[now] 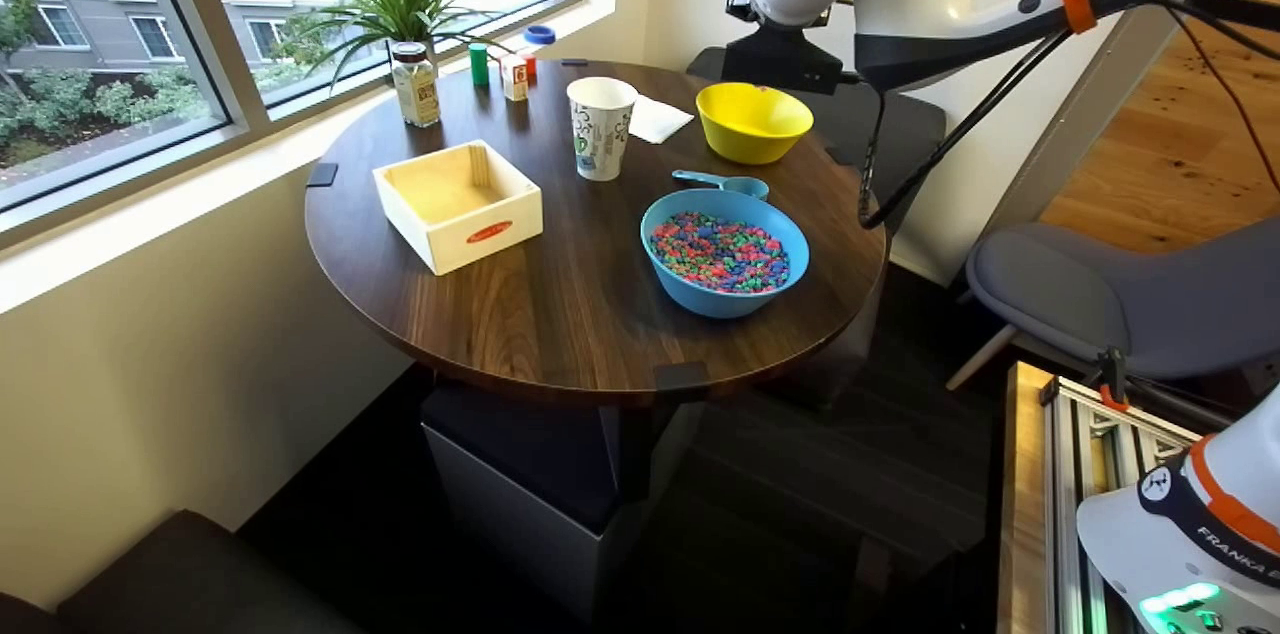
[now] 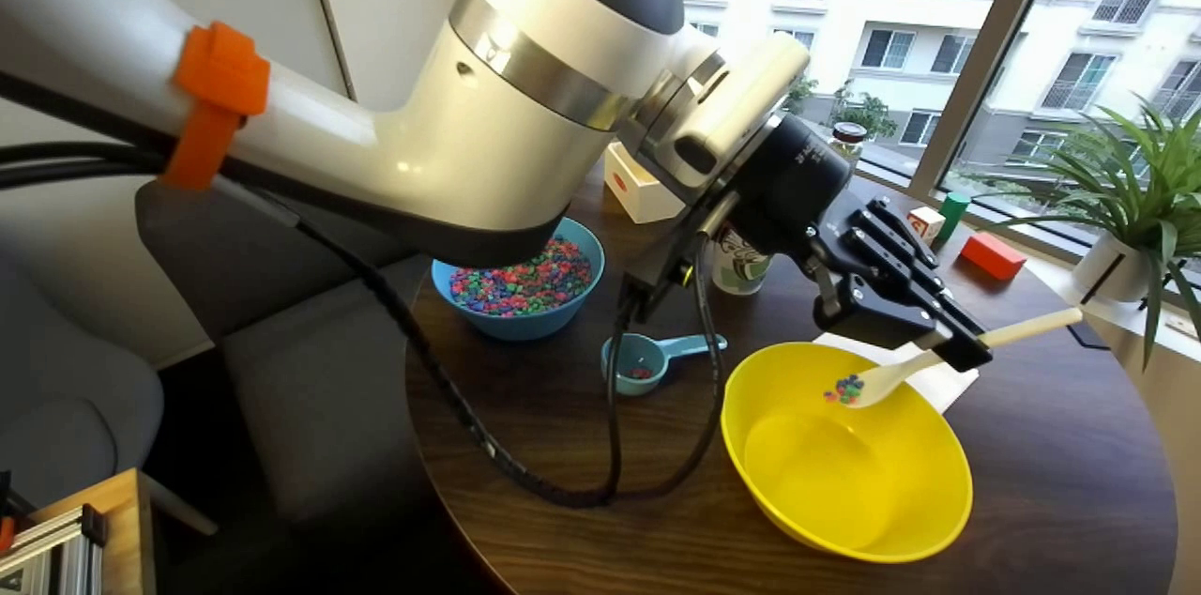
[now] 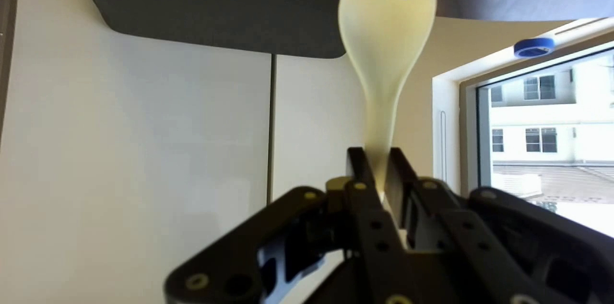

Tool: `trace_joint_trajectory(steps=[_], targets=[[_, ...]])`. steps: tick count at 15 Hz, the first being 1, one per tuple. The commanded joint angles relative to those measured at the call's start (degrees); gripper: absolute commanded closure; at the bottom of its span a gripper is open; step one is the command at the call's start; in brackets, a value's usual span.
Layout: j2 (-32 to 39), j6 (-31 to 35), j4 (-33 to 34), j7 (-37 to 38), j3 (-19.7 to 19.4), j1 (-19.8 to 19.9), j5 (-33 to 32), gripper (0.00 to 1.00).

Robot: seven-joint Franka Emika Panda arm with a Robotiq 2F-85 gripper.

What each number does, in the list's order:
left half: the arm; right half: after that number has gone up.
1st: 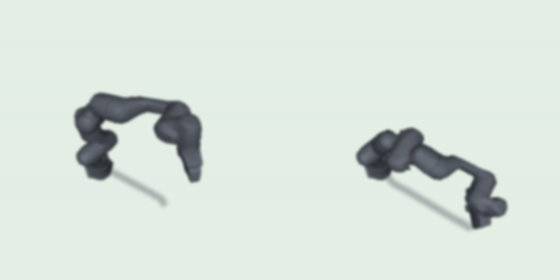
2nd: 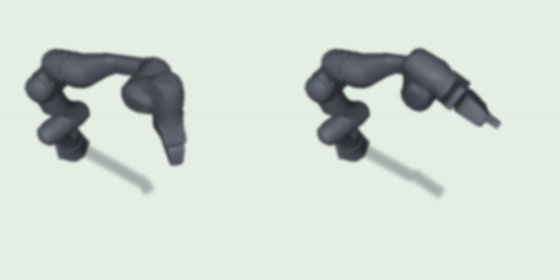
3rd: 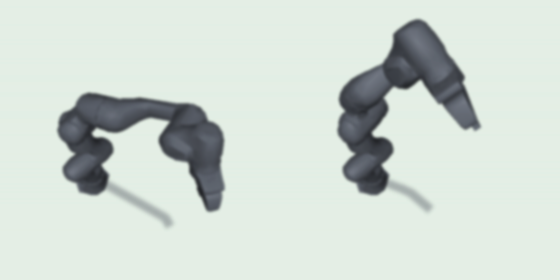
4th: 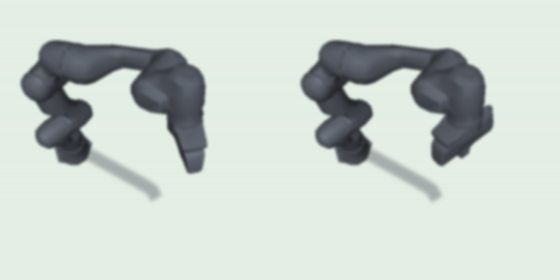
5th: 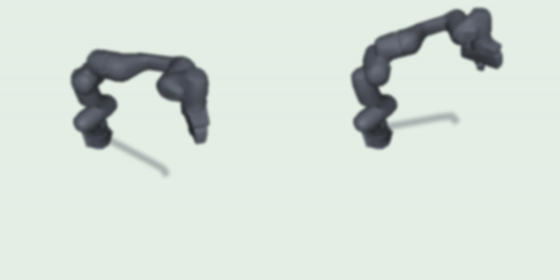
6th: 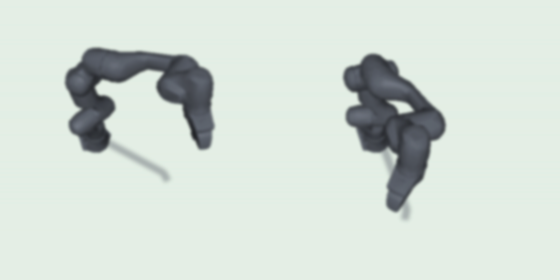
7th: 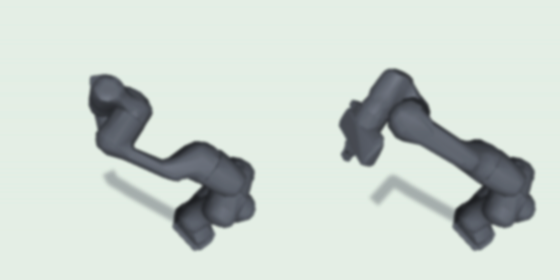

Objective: Use the white spoon to put some of the contents of the blue bowl into the blue ladle

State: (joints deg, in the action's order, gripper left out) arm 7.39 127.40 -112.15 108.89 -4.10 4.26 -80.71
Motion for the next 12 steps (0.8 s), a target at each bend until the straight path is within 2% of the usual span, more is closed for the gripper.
trace_joint_trajectory(steps=[1, 9, 12], targets=[[1.1, -3.7, 0.4, 2.8, 0.6, -1.6, -5.7, 0.97], [0.1, -9.2, -2.3, 4.2, 2.4, -3.1, -14.5, 0.97], [-0.5, -8.3, -2.8, 2.4, 2.8, -2.7, -11.3, 0.97]])
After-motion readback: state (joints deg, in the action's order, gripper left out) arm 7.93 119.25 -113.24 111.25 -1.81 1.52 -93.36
